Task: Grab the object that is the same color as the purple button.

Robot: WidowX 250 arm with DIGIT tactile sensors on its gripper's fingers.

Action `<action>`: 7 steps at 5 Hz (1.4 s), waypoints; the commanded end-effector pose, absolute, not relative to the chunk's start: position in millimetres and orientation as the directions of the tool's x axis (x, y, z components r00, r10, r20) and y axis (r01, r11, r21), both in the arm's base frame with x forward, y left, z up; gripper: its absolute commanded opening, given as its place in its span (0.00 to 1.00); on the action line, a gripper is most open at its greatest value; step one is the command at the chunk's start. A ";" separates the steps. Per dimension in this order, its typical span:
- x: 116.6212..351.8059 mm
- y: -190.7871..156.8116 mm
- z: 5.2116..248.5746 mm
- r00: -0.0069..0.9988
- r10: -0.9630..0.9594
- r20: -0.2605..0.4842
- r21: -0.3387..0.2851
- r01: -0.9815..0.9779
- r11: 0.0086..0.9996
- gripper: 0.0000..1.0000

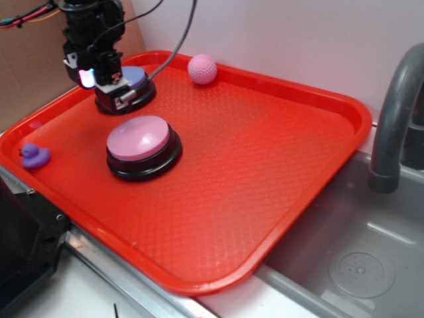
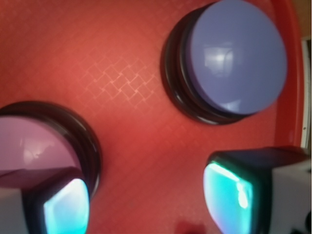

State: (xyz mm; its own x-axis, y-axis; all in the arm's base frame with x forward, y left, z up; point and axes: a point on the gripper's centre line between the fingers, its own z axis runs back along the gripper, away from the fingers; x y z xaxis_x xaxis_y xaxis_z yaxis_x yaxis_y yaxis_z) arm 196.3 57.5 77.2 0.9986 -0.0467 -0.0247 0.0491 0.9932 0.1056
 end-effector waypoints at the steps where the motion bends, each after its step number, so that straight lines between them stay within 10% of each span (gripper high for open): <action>1: 150.7 74.5 130.2 0.987 -0.011 0.163 0.111 -0.007 0.994 1.00; 3: 156.3 91.8 78.9 1.000 -0.016 0.027 0.097 0.013 0.995 1.00; 7: 123.8 109.4 45.4 1.000 -0.023 -0.020 0.063 0.024 0.998 1.00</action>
State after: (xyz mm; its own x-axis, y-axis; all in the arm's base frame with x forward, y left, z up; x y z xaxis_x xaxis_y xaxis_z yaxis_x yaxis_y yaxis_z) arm 121.2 107.0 42.3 0.9992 -0.0185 -0.0344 0.0204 0.9983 0.0553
